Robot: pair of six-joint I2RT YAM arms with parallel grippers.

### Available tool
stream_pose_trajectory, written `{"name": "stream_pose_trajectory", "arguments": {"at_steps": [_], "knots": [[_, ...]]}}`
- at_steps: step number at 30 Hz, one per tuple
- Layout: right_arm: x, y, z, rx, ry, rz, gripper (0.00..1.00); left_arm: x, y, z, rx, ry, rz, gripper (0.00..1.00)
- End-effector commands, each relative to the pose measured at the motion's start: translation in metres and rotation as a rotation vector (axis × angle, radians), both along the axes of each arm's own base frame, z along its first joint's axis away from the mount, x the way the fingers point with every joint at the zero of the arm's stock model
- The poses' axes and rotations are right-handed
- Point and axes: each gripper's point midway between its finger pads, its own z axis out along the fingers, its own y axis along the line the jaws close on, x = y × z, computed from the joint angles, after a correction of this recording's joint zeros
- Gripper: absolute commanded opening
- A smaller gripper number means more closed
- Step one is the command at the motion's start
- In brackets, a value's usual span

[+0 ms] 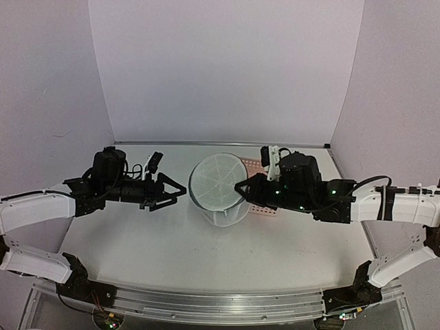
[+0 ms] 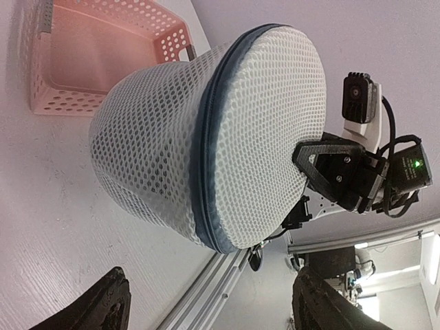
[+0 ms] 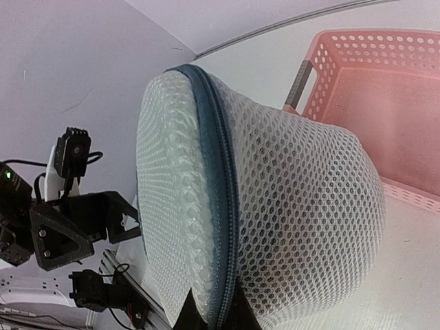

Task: Unzip the laundry bag and remove the bra
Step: Pass from the right arm to the left

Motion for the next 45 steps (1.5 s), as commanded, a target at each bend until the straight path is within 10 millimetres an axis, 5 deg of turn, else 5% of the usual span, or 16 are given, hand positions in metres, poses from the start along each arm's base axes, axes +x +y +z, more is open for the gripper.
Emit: {"name": "stream_pose_trajectory", "arguments": {"at_steps": [1,7,16,23,33,45], "knots": [[0.019,0.023,0.062,0.245,-0.055,-0.058,0.0,0.007,0.009,0.018,-0.056,-0.001,0.1,0.82],[0.022,0.049,0.072,0.32,-0.037,-0.003,0.0,0.008,0.004,0.032,-0.157,0.017,0.1,0.82],[0.018,0.073,0.079,0.381,-0.015,0.057,0.0,0.009,0.001,0.013,-0.181,0.096,0.11,0.74],[0.013,0.073,0.069,0.36,-0.004,0.086,0.0,0.017,0.006,0.017,-0.185,0.072,0.144,0.57],[0.004,0.07,0.051,0.322,0.021,0.117,0.0,0.027,0.015,0.025,-0.192,0.051,0.167,0.48],[0.006,0.076,0.038,0.294,0.036,0.119,0.0,0.026,0.014,0.031,-0.198,0.055,0.149,0.6]]}}
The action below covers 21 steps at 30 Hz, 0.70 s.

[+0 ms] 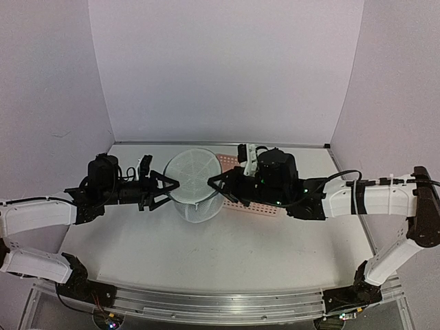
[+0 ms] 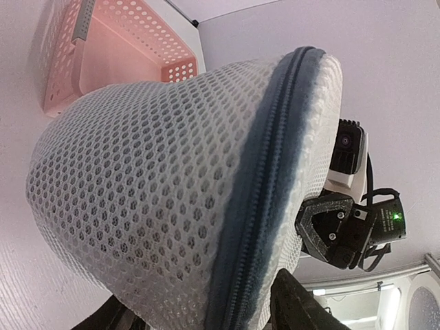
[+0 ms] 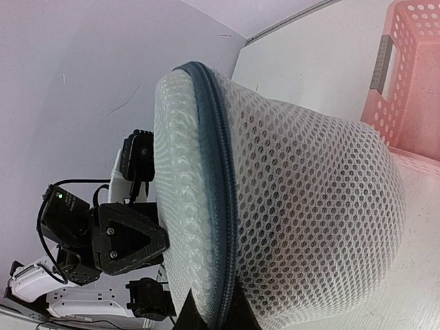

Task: Unzip the laundry bag and remove the bra
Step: Pass from the right arm to the left

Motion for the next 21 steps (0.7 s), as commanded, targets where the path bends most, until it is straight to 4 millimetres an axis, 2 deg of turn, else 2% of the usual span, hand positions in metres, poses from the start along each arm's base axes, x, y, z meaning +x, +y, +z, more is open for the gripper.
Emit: {"name": "stream_pose_trajectory", "arguments": {"at_steps": [1,5,12,17,21], "knots": [[-0.002,0.01,0.025,0.074,-0.052,0.034,0.0,0.002,-0.003,0.034,-0.055,-0.082,-0.015,0.58],[-0.005,0.016,0.022,0.073,-0.039,0.06,0.0,0.001,-0.004,0.037,-0.059,-0.086,-0.024,0.43],[-0.005,0.013,0.013,0.058,-0.028,0.049,0.0,0.002,-0.005,0.042,-0.061,-0.104,-0.032,0.01],[-0.002,0.011,0.003,0.021,-0.026,0.035,0.0,0.001,-0.004,0.041,-0.064,-0.096,-0.027,0.0],[-0.003,0.012,-0.005,-0.039,-0.061,0.057,0.25,0.003,0.0,0.041,-0.073,-0.074,0.009,0.0]]}}
